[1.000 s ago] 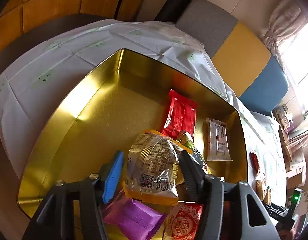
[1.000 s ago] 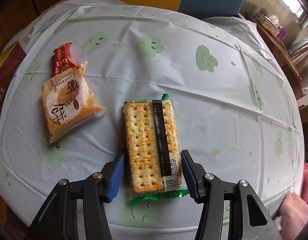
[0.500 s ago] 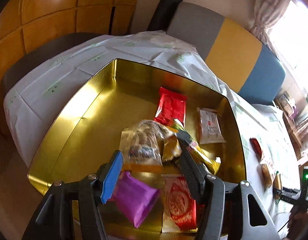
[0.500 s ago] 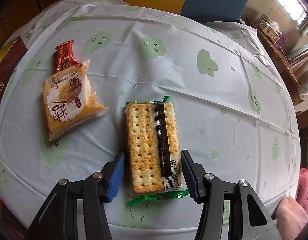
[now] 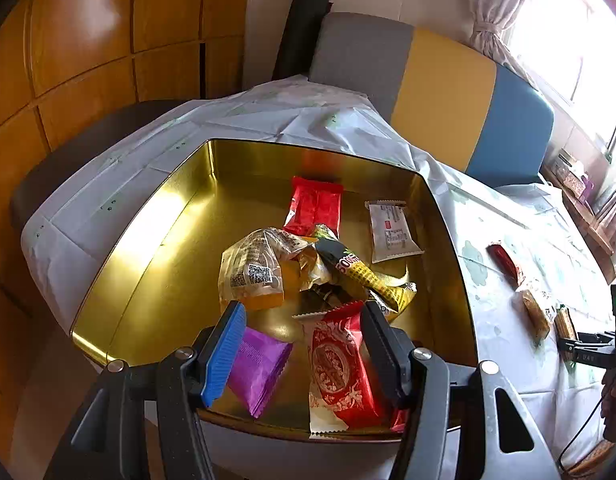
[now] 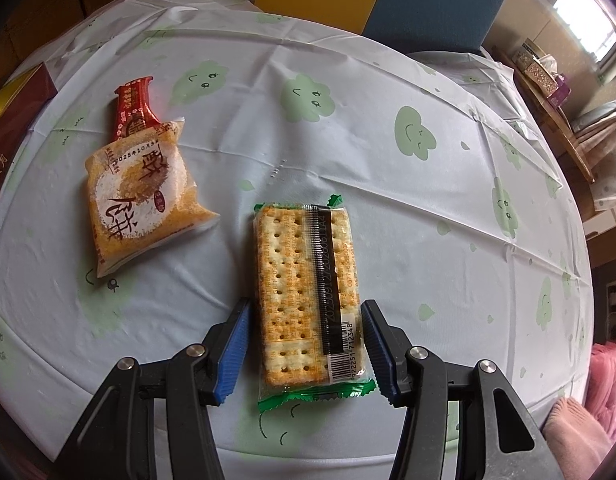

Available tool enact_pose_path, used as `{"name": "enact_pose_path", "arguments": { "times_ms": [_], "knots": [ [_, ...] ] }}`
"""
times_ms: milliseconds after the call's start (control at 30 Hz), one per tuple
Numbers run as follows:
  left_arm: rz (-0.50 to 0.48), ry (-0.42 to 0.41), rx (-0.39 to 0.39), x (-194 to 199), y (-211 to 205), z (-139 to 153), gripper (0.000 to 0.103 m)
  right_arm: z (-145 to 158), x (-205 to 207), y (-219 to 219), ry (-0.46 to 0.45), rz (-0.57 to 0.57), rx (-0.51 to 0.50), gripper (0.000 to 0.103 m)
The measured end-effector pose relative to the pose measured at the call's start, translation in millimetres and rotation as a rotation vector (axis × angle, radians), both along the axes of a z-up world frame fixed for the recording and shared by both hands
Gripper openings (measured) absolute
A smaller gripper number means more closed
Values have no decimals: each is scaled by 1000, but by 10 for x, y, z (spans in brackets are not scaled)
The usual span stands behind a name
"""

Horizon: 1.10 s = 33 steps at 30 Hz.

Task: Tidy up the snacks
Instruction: 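Hold the cracker pack in the right tool above the table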

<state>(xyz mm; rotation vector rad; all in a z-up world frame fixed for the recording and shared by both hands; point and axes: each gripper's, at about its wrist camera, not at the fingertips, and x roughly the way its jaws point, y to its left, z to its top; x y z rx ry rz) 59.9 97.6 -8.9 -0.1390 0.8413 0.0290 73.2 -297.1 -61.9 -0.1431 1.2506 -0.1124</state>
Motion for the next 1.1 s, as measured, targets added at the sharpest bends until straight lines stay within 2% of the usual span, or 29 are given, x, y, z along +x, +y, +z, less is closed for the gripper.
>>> {"name": "enact_pose_path", "arguments": {
  "times_ms": [767, 900, 1100],
  "knots": [
    [-3, -3, -2, -117, 4, -8, 60, 30, -38, 39, -9, 20, -24, 55],
    [-1, -14, -1, -139, 5, 24, 60, 41, -34, 57, -9, 28, -21, 50],
    [3, -20, 0, -177, 43, 51, 60, 44, -46, 35, -10, 26, -18, 49]
  ]
}}
